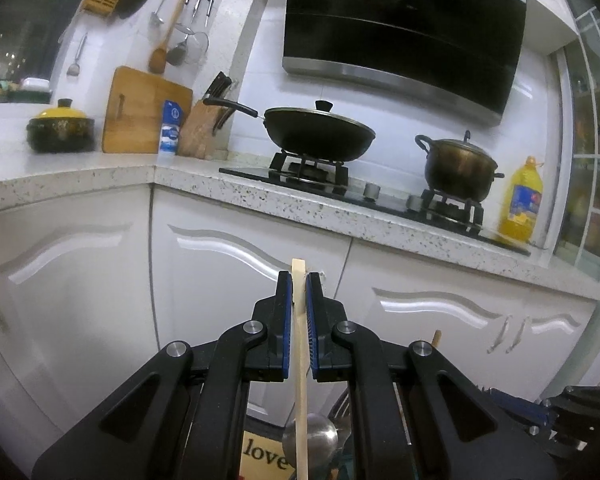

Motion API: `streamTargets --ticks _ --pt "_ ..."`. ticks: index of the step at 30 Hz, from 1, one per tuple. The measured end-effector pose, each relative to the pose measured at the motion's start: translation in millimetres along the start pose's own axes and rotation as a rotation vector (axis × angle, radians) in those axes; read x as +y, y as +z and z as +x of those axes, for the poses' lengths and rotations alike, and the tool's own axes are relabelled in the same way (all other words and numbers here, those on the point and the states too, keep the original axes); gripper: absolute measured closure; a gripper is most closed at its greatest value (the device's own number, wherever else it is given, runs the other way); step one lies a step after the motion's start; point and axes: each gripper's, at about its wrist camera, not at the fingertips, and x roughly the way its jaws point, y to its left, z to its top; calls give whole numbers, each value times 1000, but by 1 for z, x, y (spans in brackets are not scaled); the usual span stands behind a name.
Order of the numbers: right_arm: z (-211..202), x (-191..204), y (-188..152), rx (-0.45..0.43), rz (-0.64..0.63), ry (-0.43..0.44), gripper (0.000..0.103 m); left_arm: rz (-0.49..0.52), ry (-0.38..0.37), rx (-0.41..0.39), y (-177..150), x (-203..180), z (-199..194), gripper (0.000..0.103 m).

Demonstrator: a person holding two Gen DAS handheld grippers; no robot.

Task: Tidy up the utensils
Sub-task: 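Carry the chopstick and gold fork over the cup and lower them in, then open both grippers and withdraw them from the cup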

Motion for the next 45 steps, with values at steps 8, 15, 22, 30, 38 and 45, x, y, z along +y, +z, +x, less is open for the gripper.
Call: streamTargets --ticks 8,15,22,30,38,45 --pt "4 10 -8 17 -30 14 101 25 2 -29 -9 -4 -6 98" --pt "6 17 -22 59 -38 54 101 16 -19 3 -10 0 -11 98" --pt "2 21 -31 92 -43 92 101 49 -59 40 -16 -5 -24 97" --pt "6 19 -33 155 8 160 96 35 -98 135 -14 -3 -30 94" --pt "-12 6 -25 129 102 158 88 28 -107 169 -2 -1 -49 59" --pt "-40 -5 -27 103 182 139 80 36 -93 190 9 -3 -75 54"
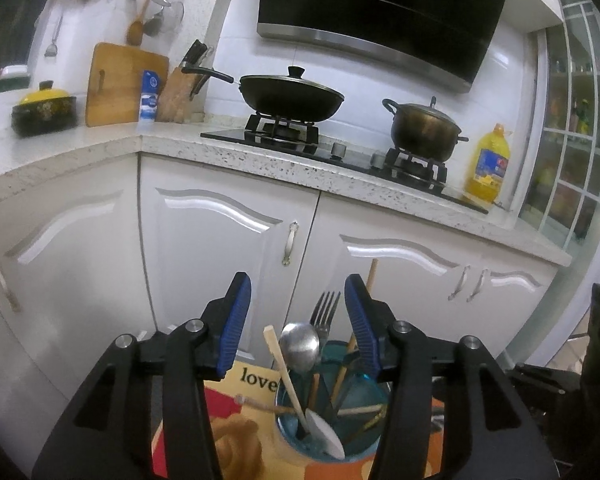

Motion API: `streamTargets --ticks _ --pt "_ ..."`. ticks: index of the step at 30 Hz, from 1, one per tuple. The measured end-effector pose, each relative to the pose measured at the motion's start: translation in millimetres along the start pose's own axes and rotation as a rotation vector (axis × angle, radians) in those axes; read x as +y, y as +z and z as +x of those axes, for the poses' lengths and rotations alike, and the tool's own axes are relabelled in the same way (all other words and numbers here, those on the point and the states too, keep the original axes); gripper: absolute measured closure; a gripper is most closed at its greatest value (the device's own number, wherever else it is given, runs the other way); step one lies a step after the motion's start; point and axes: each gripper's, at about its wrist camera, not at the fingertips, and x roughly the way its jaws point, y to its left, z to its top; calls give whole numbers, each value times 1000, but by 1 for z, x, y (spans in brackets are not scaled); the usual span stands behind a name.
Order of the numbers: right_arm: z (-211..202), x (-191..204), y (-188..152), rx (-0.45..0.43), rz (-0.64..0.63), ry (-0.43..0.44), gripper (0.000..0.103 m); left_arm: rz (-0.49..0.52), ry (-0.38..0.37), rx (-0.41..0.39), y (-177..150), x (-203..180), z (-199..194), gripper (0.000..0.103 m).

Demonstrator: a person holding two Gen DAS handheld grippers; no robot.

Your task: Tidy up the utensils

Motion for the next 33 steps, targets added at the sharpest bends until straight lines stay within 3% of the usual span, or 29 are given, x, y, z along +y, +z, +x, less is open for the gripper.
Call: streamTargets --ticks 11,33 --pt "-20 5 -19 29 42 -42 69 56 88 67 -24 -15 -33 52" --pt "-47 19 -43 43 94 -114 64 73 119 132 -53 -30 -66 52"
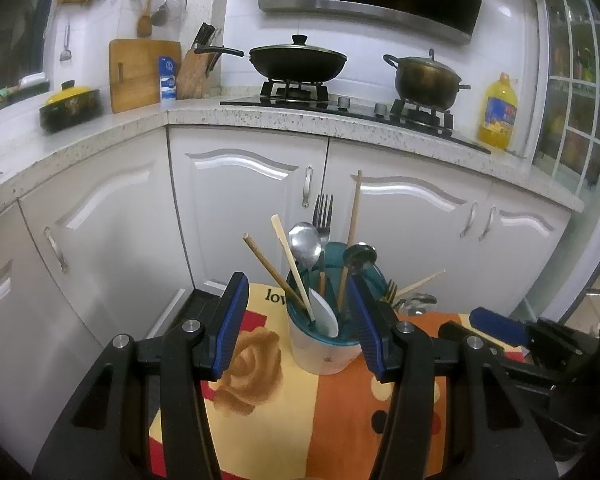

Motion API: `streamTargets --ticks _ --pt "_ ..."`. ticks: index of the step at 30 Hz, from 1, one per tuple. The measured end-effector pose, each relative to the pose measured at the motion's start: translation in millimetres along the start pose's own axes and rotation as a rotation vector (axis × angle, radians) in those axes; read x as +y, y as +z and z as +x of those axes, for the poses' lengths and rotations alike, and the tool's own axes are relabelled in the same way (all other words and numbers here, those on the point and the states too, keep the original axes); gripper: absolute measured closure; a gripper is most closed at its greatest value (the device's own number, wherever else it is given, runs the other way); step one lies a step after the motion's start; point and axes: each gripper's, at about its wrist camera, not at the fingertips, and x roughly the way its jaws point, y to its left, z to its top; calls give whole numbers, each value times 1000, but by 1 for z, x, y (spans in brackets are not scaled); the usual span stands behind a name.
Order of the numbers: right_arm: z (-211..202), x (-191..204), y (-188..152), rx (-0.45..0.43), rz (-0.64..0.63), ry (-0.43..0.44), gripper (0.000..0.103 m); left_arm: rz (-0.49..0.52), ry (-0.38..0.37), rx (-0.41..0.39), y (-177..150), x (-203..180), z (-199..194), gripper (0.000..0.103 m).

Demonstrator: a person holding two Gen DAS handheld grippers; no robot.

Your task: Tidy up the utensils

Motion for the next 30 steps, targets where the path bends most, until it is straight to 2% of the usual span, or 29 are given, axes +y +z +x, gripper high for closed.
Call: streamTargets --ticks 13,30 --pt "-9 13 0 -19 -16 -17 62 -9 28 20 -9 7 -9 52" --pt "-18 19 -3 -26 -24 -26 62 -11 25 16 -12 9 -14 52"
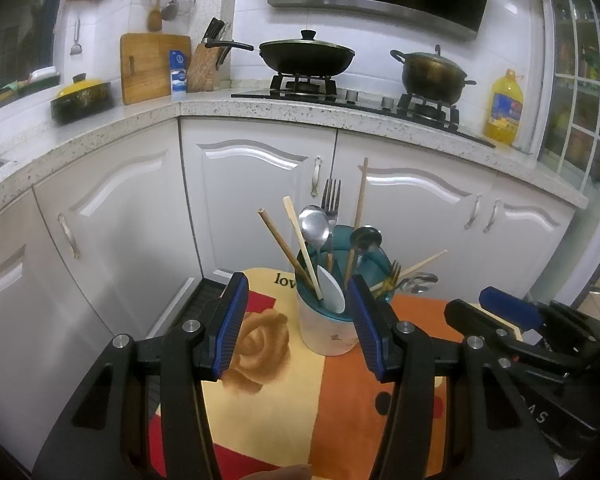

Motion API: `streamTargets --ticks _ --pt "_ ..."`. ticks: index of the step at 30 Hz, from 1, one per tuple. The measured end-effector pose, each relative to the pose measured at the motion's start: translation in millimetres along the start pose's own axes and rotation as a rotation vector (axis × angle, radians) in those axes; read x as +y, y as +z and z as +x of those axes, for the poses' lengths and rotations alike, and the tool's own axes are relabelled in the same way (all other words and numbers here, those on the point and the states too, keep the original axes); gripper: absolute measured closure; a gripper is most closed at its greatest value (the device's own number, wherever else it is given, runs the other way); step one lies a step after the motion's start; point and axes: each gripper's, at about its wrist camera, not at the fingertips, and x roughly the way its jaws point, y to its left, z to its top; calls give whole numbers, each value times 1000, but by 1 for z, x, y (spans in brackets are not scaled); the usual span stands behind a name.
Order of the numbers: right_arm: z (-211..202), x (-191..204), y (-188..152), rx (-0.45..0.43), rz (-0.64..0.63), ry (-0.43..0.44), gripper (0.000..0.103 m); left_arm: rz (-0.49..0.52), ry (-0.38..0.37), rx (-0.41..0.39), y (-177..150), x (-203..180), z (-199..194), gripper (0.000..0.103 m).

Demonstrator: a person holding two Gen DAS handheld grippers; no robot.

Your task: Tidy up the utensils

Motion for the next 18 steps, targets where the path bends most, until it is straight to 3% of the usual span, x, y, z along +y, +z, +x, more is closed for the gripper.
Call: streamTargets --ticks 18 --pt "-1 8 -1 0 -15 -5 61 -4 4 15 -4 0 -5 52"
